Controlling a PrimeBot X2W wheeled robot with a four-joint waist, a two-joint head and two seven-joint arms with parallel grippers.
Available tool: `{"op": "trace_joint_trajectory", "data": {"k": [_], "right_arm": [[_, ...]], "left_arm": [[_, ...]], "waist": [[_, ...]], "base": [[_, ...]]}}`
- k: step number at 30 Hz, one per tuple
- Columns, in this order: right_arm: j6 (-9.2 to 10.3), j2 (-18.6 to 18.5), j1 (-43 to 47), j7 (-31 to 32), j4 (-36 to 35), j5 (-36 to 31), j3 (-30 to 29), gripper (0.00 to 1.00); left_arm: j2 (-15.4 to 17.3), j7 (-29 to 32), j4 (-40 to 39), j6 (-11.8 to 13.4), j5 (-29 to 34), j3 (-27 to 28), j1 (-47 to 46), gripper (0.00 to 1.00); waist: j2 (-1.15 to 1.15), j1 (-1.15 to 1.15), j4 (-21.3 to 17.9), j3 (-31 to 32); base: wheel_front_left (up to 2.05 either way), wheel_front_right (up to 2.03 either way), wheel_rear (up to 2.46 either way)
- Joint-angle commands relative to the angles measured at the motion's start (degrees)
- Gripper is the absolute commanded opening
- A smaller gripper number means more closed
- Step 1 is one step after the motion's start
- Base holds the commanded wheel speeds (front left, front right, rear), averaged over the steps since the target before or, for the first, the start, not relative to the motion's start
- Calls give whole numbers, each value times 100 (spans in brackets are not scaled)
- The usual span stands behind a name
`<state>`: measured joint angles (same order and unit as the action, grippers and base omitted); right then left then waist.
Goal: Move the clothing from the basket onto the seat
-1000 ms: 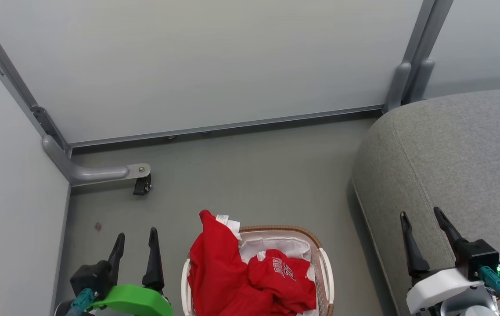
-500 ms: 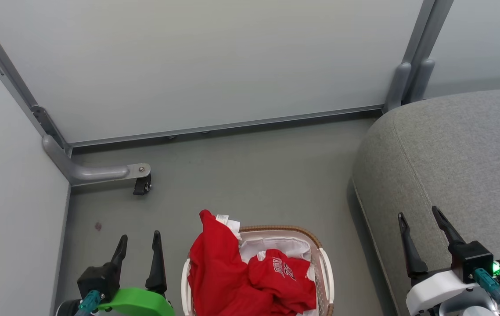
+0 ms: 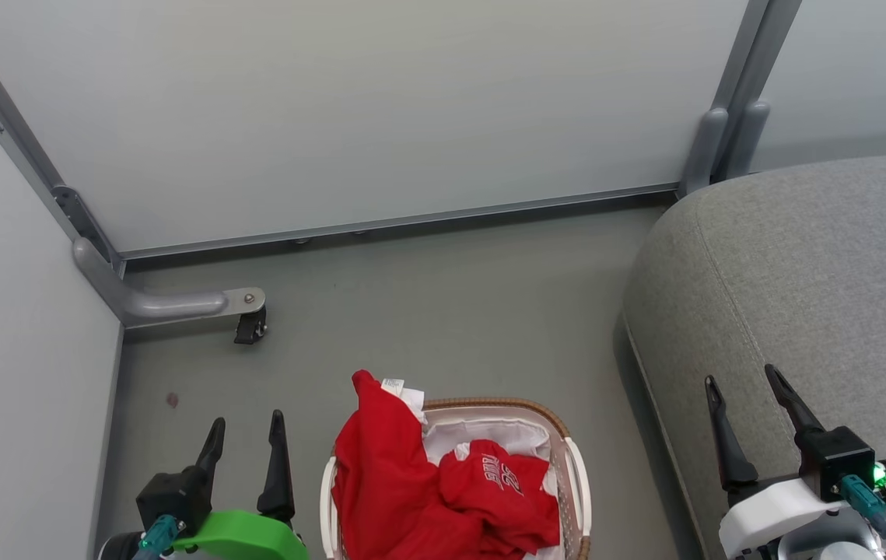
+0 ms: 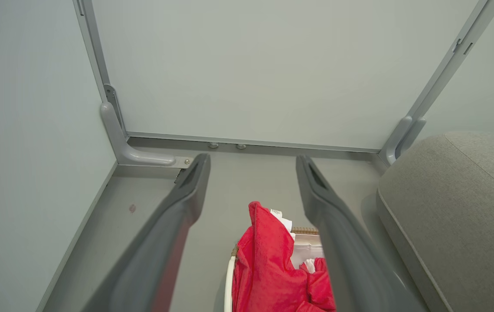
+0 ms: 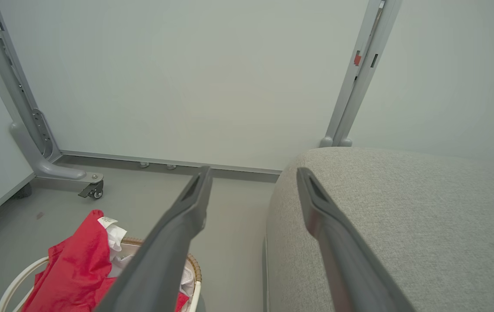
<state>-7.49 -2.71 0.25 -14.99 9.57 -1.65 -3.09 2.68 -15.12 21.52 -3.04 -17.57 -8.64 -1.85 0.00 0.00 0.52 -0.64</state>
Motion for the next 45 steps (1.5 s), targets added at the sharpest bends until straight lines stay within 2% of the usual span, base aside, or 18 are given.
{"op": "trace_joint_trajectory", "data": {"k": [1,6,14,21,27,34,45], "right_arm": [[-1,-33,23,-30,-31,24,2,100],[-1,-33,-90,-29,-110,23,5,100],[0,-29,-555,-29,-229,108,87,100],[0,-27,-1204,-29,-343,204,296,100],[0,-25,-1650,-29,-411,332,433,100],[0,-24,-1955,-29,-453,502,559,100],[0,-24,-2239,-29,-503,725,806,100]], "left_arm": [[38,-6,-12,-7,27,27,-6,100],[38,-5,1,-37,-77,31,-118,100],[38,-5,367,-68,48,-105,-821,100],[37,-6,1265,-60,259,-230,-1769,100],[40,-5,2170,-26,368,-409,-2483,100],[44,-6,3163,-36,470,-562,-3216,100],[150,-5,4183,216,371,-412,-4018,100]], "waist": [[0,0,-7,-14],[0,0,-46,-230],[0,0,-212,-1172],[0,0,-531,-2315],[0,0,-759,-3058],[0,0,-973,-3632],[0,0,-1277,-4207]], "base": [[0,0,0],[0,0,0],[0,0,0],[0,0,0],[0,0,0],[0,0,0],[0,0,0]]}}
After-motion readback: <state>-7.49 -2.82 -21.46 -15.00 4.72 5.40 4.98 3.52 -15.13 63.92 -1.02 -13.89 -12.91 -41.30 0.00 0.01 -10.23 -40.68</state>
